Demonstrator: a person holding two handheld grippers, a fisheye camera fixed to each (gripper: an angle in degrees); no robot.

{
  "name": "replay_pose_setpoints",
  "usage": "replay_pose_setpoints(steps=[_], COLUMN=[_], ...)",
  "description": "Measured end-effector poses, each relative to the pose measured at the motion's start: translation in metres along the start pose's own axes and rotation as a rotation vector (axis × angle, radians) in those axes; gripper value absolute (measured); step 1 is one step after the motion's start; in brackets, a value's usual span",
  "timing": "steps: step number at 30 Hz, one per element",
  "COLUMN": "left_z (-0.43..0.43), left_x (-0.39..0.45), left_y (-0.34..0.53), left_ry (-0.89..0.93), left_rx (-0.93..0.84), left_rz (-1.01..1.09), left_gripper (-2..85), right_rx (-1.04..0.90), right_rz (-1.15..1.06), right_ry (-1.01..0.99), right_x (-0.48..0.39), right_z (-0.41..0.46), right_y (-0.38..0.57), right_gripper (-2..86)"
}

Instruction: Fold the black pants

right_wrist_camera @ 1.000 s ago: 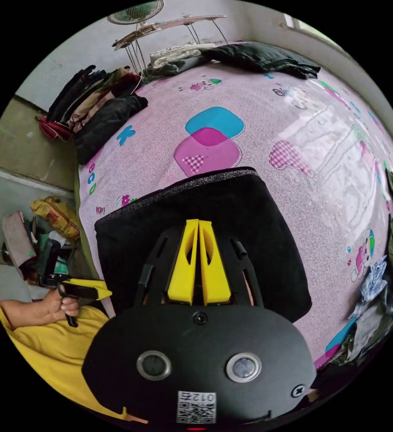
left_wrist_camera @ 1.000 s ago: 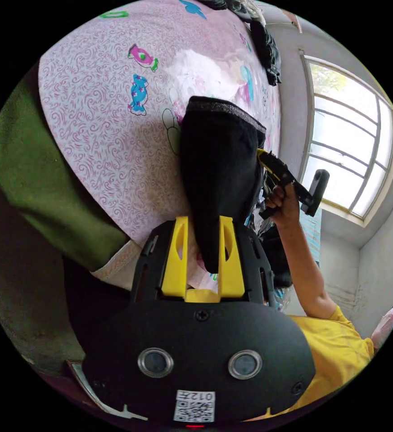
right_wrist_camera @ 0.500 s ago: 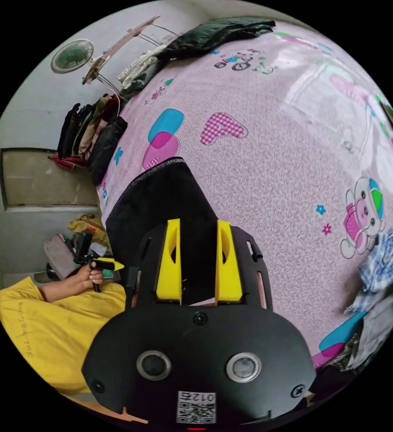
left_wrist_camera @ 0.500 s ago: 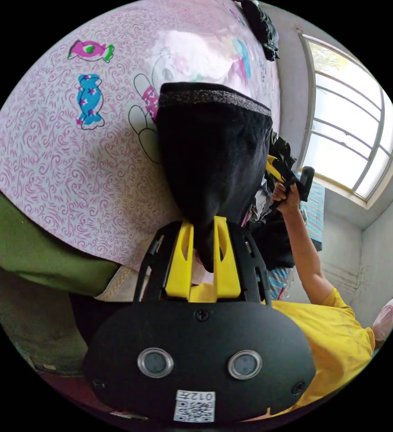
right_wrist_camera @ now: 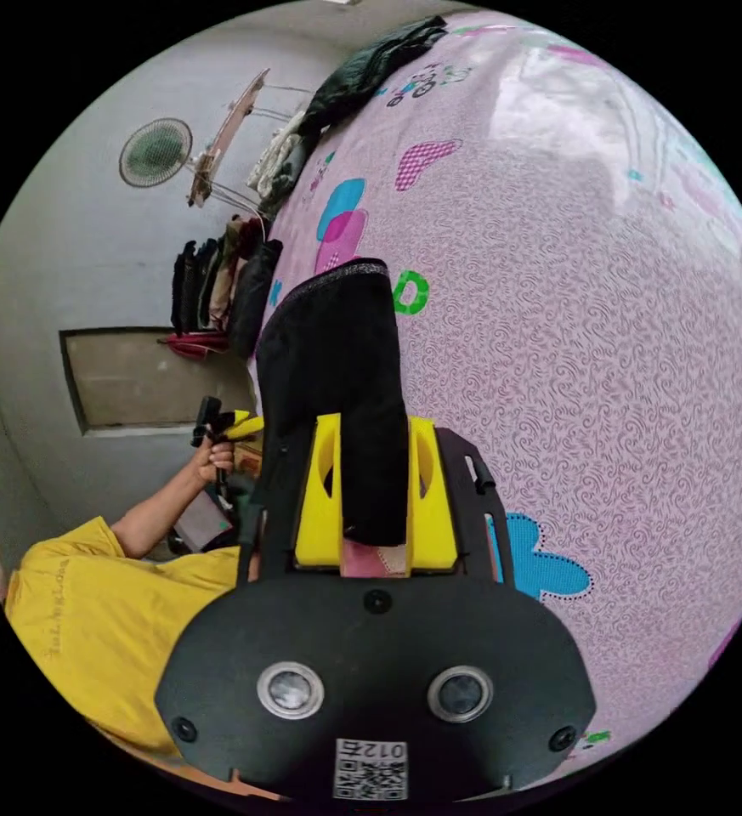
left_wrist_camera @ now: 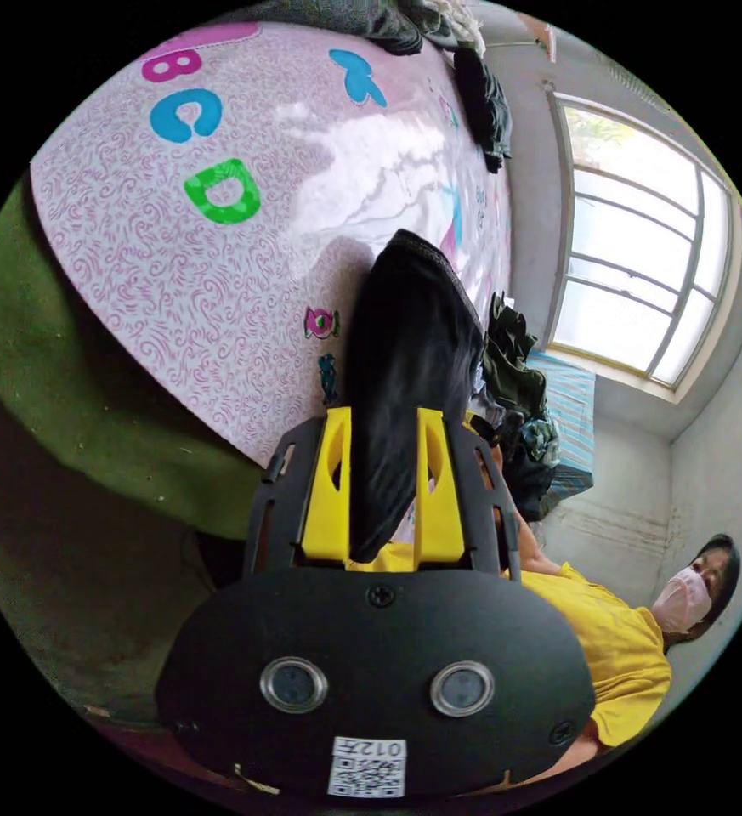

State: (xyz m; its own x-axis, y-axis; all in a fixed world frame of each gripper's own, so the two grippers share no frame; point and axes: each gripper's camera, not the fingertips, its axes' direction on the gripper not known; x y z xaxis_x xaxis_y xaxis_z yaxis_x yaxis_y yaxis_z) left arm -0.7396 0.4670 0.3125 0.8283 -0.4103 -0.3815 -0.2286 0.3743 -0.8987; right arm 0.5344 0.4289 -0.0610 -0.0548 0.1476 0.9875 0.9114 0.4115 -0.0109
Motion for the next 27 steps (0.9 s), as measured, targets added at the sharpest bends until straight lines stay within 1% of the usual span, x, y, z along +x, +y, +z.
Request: replay_pose_setpoints(steps=[2, 4, 8, 10, 14, 18, 20, 24, 27], left_z=[-0.003, -0.003, 0.003, 0.005, -0.001, -0.010, -0.019, -0.067, -0.109], left_x=[0.000, 0.002, 0.013, 0.021, 0.023, 0.015, 0.020, 0.045, 0.068], left_y=[0.002, 0.003, -0.003, -0.009, -0.018, -0.032, -0.037, -0.057, -0.081], left_ry=[0.004, -0.035, -0.094, -0.118, -0.134, -0.072, -0.099, -0.155, -0.182], left_rx=[0.017, 0.016, -0.037, -0.058, -0.103, -0.168, -0.180, -0.182, -0.208], left_rz=[0.010, 0.017, 0.067, 0.119, 0.147, 0.139, 0.157, 0.221, 0.287], left_gripper=[11.7, 12.6, 12.9, 12.5, 11.1, 9.2, 8.7, 7.9, 7.9], right_rx=[0.005, 0.013, -0.010, -0.028, -0.043, -0.024, 0.029, 0.090, 0.158], right_rz=[0.028, 0.039, 0.035, 0.021, 0.002, 0.094, 0.128, 0.147, 0.185], right_ry=[-0.041, -0.090, -0.152, -0.149, -0.090, -0.123, -0.135, -0.130, -0.198], right_x=[0.013, 0.023, 0.028, 0.024, 0.009, 0.007, 0.001, -0.030, -0.051], right_z=[0.003, 0.008, 0.033, 0.047, 0.076, 0.108, 0.122, 0.164, 0.205], right_y=[0.000, -0.001, -0.005, -0.007, -0.007, 0.003, 0.011, 0.018, 0.012], right_gripper=[13.0, 13.4, 13.6, 13.4, 12.1, 8.2, 6.9, 5.1, 4.3])
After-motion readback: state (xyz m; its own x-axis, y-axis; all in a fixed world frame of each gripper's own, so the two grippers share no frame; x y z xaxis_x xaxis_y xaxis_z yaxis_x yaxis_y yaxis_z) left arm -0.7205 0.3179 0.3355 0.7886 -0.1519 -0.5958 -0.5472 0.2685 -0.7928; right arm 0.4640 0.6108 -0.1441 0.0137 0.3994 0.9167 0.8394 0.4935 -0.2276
